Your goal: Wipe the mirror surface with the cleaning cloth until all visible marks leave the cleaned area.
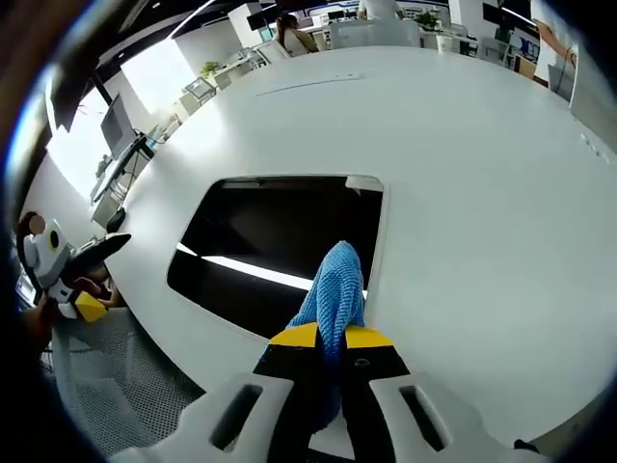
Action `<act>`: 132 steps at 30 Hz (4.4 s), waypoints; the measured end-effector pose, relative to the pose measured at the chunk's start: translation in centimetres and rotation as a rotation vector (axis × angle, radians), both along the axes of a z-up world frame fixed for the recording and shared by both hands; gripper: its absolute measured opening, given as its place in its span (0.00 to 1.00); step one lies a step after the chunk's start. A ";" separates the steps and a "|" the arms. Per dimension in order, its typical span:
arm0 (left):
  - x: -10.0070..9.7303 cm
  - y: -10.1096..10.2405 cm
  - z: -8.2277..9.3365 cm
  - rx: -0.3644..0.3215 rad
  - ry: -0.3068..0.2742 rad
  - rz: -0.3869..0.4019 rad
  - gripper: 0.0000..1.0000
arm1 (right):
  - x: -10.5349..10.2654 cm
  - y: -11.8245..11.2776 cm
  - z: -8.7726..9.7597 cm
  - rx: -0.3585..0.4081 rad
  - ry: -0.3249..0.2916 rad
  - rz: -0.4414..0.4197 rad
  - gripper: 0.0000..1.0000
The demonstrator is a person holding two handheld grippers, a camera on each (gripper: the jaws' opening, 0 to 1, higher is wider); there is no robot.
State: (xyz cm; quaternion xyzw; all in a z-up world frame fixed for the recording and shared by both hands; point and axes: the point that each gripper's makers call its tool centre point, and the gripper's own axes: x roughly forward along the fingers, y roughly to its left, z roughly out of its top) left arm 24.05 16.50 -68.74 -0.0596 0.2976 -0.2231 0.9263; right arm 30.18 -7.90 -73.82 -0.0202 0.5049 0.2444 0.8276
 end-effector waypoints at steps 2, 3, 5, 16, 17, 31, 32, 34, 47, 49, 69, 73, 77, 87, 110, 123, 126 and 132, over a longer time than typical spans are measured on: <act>0.0 0.0 0.0 0.000 0.001 0.000 0.97 | 0.0 0.0 0.0 -0.002 0.002 0.001 0.02; 0.0 0.0 0.0 0.000 0.001 0.000 0.97 | 0.0 0.0 0.0 -0.003 0.004 0.000 0.02; 0.0 0.0 0.0 0.000 0.002 0.001 0.97 | 0.1 0.0 0.0 -0.002 0.006 -0.002 0.02; -0.1 0.0 0.0 -0.002 0.004 -0.002 0.97 | 1.3 0.3 -0.1 -0.031 -0.011 0.008 0.02; -0.1 0.0 0.0 -0.002 0.004 -0.001 0.97 | 1.6 0.3 -0.1 -0.034 -0.014 0.010 0.02; 0.0 0.0 -0.1 -0.004 0.003 0.001 0.97 | 4.1 0.6 0.0 -0.057 -0.032 0.021 0.02; 0.0 0.0 -0.1 -0.005 0.003 0.002 0.97 | 4.5 0.6 0.0 -0.057 -0.034 0.021 0.02; 0.0 0.1 -0.1 -0.005 0.003 0.002 0.97 | 5.0 0.6 -0.1 -0.061 -0.042 0.026 0.02; 0.0 0.1 0.0 -0.008 0.001 0.007 0.97 | 7.6 0.9 -0.1 -0.078 -0.057 0.039 0.02; 0.1 0.1 0.0 -0.009 0.001 0.007 0.97 | 8.0 0.9 -0.1 -0.077 -0.058 0.037 0.02; 0.2 0.2 0.1 -0.008 -0.005 0.013 0.99 | 12.0 1.6 -0.1 -0.104 -0.080 0.049 0.02; 0.2 0.3 0.1 -0.006 -0.007 0.018 0.99 | 12.6 1.7 0.0 -0.109 -0.086 0.048 0.02; 0.3 0.4 0.1 0.000 -0.015 0.019 0.99 | 12.9 1.7 -0.1 -0.113 -0.083 0.043 0.02; 0.3 0.1 -0.1 0.001 -0.014 0.002 0.99 | 12.7 1.7 0.0 -0.105 -0.079 0.045 0.02; 0.5 1.0 0.5 0.020 -0.037 0.048 0.99 | 10.4 -6.1 4.7 -0.045 -0.040 -0.024 0.03; 0.6 1.1 0.5 0.021 -0.040 0.057 0.99 | 9.1 -7.2 1.8 -0.047 0.007 -0.008 0.03; 0.6 1.2 0.5 0.022 -0.039 0.061 0.99 | 8.8 -7.0 0.2 -0.049 0.031 -0.027 0.03; 0.6 1.3 0.5 0.022 -0.038 0.066 0.99 | 8.4 -6.9 -0.9 -0.147 -0.014 0.071 0.03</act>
